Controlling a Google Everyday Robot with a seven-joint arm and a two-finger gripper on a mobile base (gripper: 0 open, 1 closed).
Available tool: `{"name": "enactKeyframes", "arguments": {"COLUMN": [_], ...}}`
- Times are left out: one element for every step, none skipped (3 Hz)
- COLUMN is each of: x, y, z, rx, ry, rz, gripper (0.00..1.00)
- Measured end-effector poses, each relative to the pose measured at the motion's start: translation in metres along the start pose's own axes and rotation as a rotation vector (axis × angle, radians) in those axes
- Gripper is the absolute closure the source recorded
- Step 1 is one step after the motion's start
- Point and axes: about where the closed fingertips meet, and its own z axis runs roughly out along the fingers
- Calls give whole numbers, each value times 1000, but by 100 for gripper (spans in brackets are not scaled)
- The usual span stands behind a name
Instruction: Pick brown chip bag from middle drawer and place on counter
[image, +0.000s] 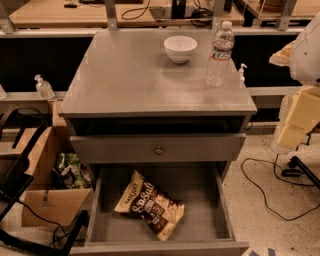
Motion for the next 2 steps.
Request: {"name": "enactKeyframes", "arguments": {"x": [0, 5], "y": [0, -5], "z": [0, 5], "rx": [0, 22], "ry": [0, -5], "rz": [0, 66], "gripper": [0, 0]}}
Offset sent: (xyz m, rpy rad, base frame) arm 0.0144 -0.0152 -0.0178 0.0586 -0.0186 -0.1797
